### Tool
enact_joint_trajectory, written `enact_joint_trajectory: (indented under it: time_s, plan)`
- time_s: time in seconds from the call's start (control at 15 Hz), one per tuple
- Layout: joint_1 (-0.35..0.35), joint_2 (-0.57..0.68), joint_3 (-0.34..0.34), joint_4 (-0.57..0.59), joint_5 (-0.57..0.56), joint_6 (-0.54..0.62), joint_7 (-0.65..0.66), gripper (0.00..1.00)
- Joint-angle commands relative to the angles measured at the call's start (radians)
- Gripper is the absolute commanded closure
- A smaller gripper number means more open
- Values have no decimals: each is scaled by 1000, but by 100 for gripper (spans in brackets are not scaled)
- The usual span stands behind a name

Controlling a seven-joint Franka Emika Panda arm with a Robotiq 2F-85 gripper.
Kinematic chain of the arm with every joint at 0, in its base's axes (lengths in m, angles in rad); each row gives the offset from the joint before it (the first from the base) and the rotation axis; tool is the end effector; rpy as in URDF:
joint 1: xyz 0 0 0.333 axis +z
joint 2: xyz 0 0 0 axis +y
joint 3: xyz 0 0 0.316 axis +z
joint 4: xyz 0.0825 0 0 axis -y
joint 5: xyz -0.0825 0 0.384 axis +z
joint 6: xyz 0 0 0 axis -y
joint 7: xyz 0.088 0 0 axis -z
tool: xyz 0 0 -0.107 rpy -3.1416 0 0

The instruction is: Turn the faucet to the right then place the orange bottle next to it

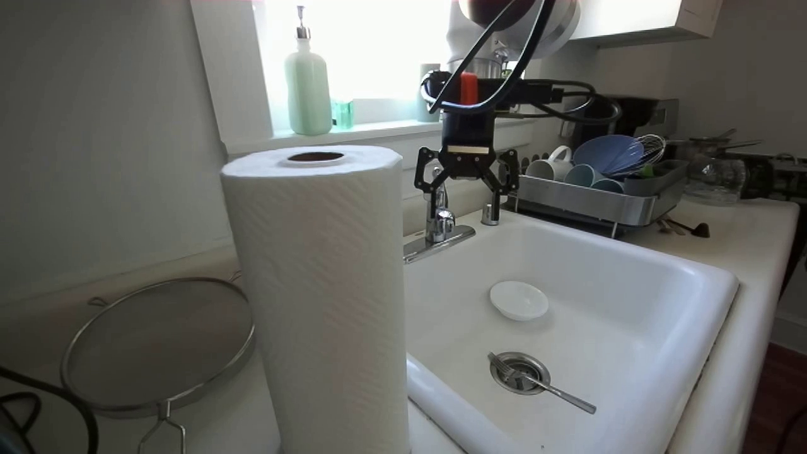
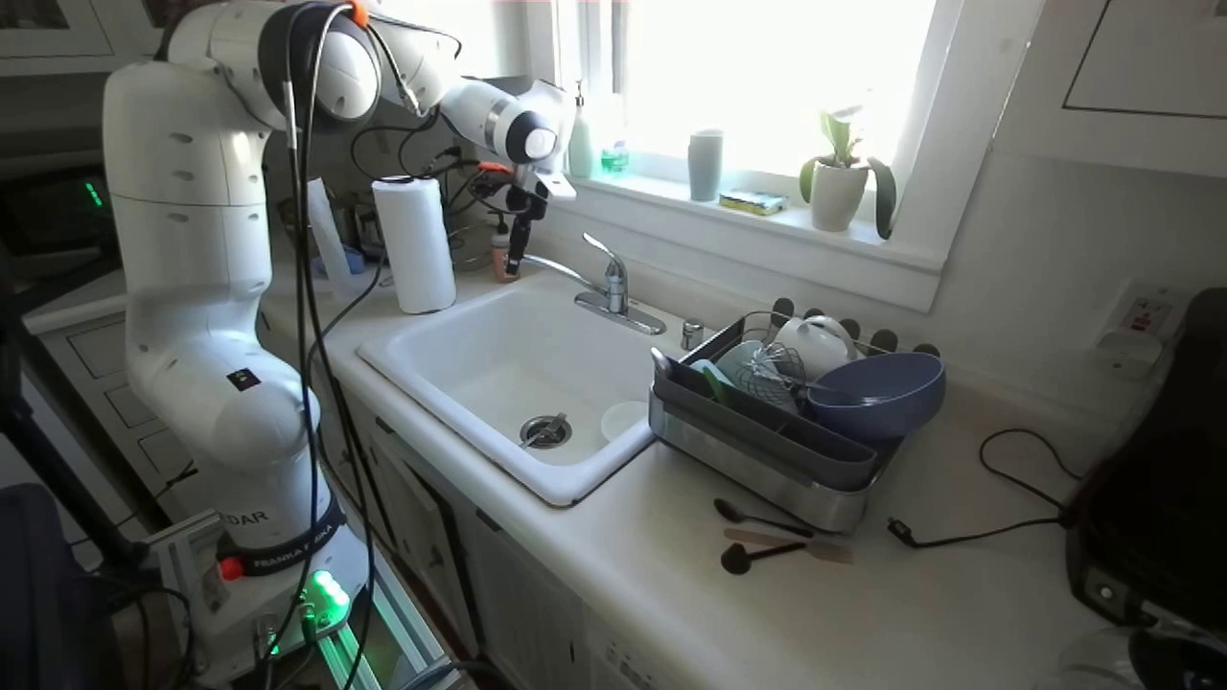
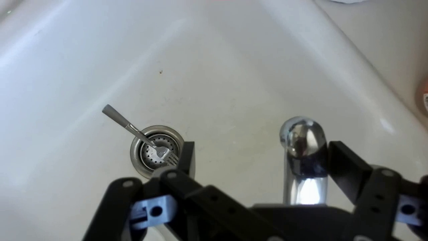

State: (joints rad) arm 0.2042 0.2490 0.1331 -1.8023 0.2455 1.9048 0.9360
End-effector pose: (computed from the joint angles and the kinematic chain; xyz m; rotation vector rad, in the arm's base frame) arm 0.5703 0.2137 0.3996 -2.8120 1.0237 0.4071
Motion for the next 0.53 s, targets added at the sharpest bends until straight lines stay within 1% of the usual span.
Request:
enact_joint_trajectory:
  time_s: [0.0, 0.13, 0.27, 0.47]
  plan:
    - [3, 5, -11, 8, -24, -68, 26, 0]
    - [-1, -13, -14, -2, -35, -97, 15, 0]
    - [-9, -37, -17, -14, -47, -157, -7, 0]
    - [-16, -65, -36, -40, -121, -251, -19, 0]
